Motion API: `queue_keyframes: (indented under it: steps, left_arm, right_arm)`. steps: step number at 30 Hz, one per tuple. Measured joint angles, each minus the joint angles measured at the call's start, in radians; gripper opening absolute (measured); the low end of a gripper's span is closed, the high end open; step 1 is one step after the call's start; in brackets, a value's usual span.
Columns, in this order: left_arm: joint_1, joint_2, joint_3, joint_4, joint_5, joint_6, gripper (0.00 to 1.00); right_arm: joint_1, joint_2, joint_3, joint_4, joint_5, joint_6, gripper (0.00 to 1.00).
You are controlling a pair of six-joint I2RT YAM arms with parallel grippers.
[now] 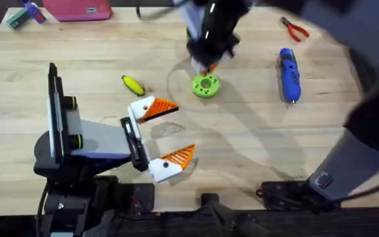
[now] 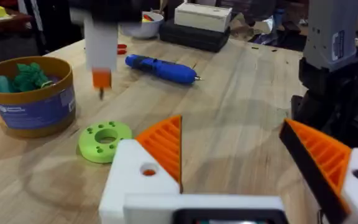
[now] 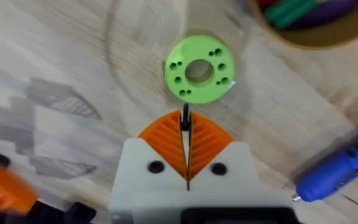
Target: Pick up the gripper from the table and insert it into the empty holder that is missing its gripper. Then pick up a screw, insert it into the mounting hole, and use the screwdriver to tighten it. Finally, clean up the table by picking up the vegetable and placing it into the bucket.
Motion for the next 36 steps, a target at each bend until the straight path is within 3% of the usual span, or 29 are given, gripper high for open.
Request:
queue_keyframes:
  steps: [7, 13, 29, 36]
  left_arm:
    - [0.0, 0.0, 0.0, 0.0, 0.0, 0.0, 0.985]
    - [0.0, 0.0, 0.0, 0.0, 0.0, 0.0, 0.985]
    - [0.0, 0.0, 0.0, 0.0, 0.0, 0.0, 0.985]
    - [0.0, 0.0, 0.0, 0.0, 0.0, 0.0, 0.986]
  right_arm:
    - [-0.002, -0.11, 0.241, -0.156, 0.022, 0.0, 0.006]
    - [-0.002, -0.123, 0.358, -0.277, 0.024, 0.0, 0.006]
    - [0.01, -0.16, 0.393, -0.364, 0.025, 0.008, 0.006]
    - [0.115, -0.16, 0.393, -0.364, 0.025, 0.008, 0.006]
